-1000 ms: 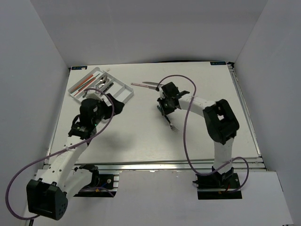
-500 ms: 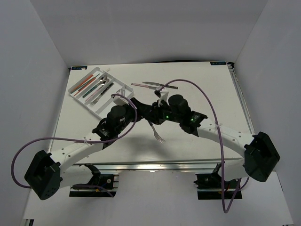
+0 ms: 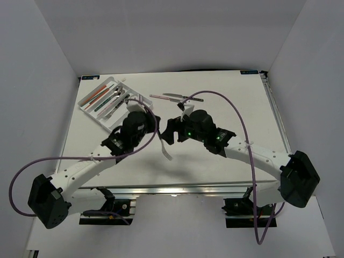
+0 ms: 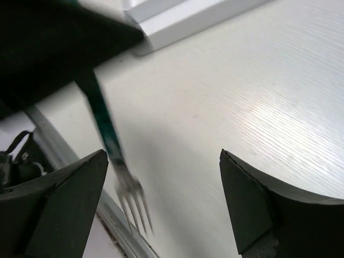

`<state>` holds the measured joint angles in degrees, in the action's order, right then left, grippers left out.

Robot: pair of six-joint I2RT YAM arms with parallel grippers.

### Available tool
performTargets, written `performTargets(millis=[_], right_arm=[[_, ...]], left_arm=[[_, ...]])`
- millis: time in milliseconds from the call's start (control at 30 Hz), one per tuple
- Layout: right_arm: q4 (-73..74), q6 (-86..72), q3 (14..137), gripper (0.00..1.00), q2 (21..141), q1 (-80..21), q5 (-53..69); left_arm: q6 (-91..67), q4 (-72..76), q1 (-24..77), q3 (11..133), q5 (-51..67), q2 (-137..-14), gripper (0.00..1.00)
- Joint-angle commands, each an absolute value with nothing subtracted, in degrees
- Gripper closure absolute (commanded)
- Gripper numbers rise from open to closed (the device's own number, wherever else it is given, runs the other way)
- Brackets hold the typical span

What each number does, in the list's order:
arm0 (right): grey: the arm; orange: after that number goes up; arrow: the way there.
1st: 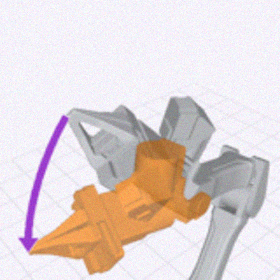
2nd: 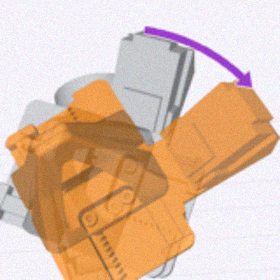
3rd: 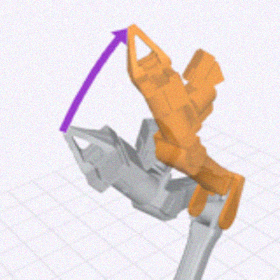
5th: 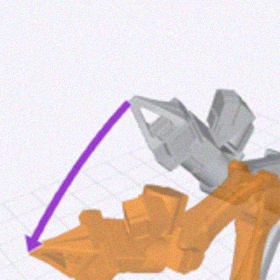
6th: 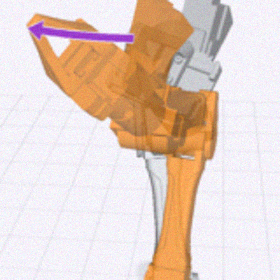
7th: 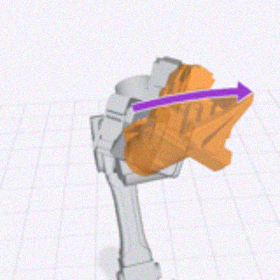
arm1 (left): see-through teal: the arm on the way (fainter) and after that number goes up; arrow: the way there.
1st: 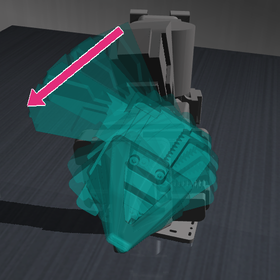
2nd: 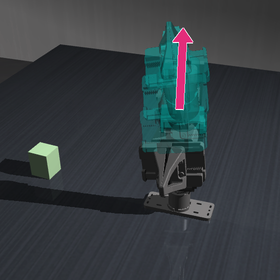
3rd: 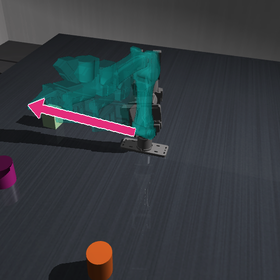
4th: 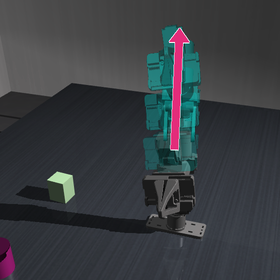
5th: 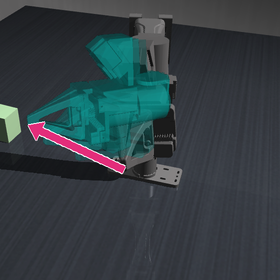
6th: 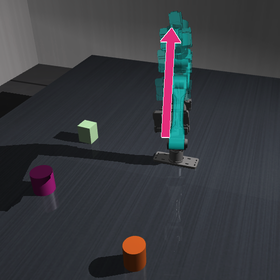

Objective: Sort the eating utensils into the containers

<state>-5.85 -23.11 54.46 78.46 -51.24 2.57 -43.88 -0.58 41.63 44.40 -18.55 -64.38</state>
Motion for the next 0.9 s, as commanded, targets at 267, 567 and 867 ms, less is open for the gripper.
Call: performTargets(millis=[267,567,867], right_arm=[[2.37,-24.08,42.64,0.11,60.14,-41.66,-2.46],[4.91,-21.81,35.42,0.11,49.23,-41.40,1.32],[6.59,-19.07,36.65,0.11,47.55,-41.40,3.34]], left_arm=[[13.68,-6.10,17.33,74.07,-39.99,-91.65,1.00],[37.61,4.58,11.51,86.66,-30.51,-111.53,1.00],[38.94,1.76,11.43,85.78,-22.77,-115.13,0.95]])
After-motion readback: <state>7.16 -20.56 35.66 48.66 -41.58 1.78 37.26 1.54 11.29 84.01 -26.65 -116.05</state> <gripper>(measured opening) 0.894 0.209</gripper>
